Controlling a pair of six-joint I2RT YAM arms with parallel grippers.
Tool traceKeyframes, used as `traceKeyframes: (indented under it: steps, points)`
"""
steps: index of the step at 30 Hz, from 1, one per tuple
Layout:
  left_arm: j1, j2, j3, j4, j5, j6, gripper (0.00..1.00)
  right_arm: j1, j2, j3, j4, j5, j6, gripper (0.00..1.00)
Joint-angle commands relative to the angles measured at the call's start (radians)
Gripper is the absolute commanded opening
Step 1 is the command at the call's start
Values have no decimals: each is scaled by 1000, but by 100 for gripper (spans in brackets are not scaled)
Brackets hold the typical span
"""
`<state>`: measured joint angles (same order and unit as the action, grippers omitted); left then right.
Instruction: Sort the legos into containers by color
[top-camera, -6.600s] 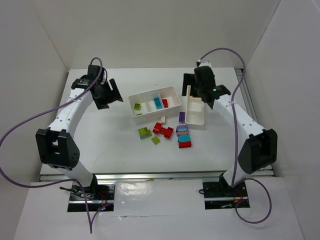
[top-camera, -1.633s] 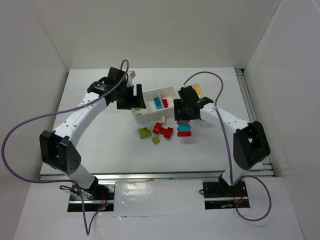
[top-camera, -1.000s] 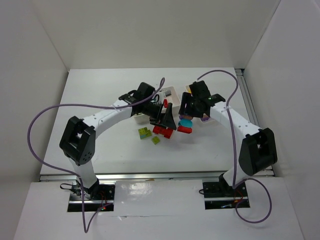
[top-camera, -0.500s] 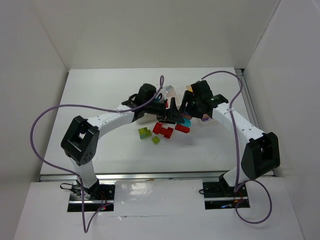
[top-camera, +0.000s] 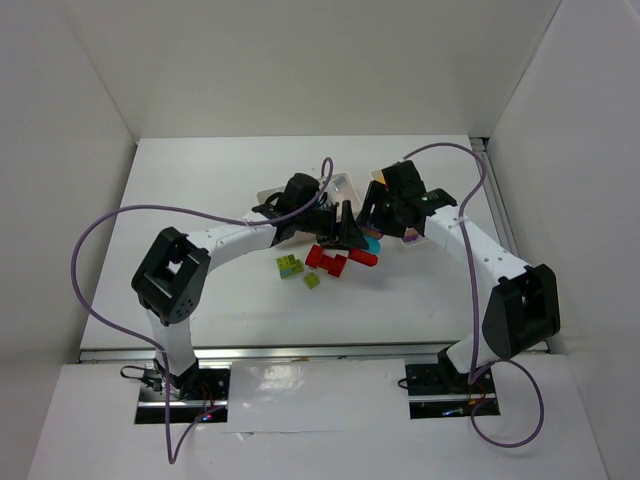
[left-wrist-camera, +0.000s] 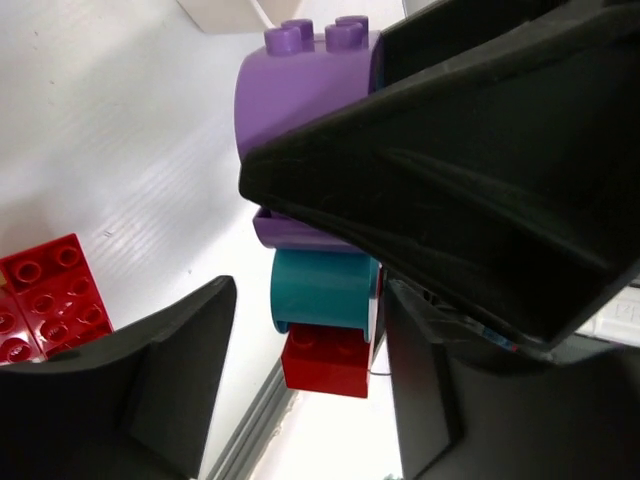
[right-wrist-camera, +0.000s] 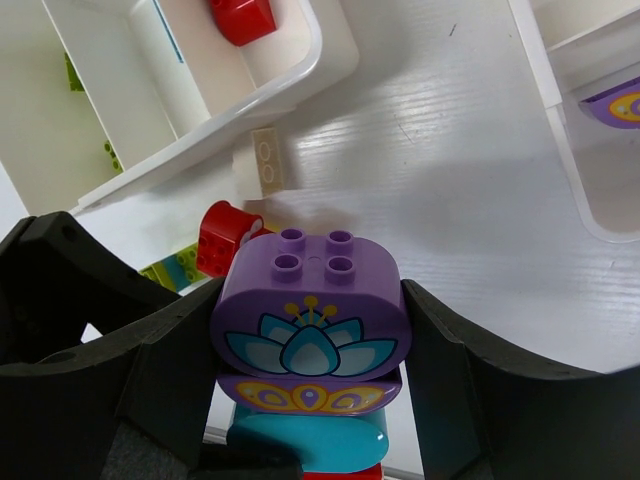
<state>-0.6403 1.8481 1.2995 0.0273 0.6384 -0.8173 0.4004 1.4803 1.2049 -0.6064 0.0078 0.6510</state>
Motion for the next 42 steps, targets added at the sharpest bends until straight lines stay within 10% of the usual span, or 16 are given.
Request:
traceKeyframes:
  steps: [1, 15, 32, 42]
  points:
    - [-4, 16, 18, 29, -14, 6, 67, -5, -49, 16, 27, -17, 22, 55]
    - [-4, 72, -42, -69, 4, 38, 0, -5, 8, -74, 83, -8, 82, 53]
    - [-4, 77, -32, -256, -48, 158, 0, -75, 155, -45, 146, -101, 36, 51]
    - [-4, 36, 29, -366, -109, 207, 0, -121, 12, -25, 7, 231, -7, 50]
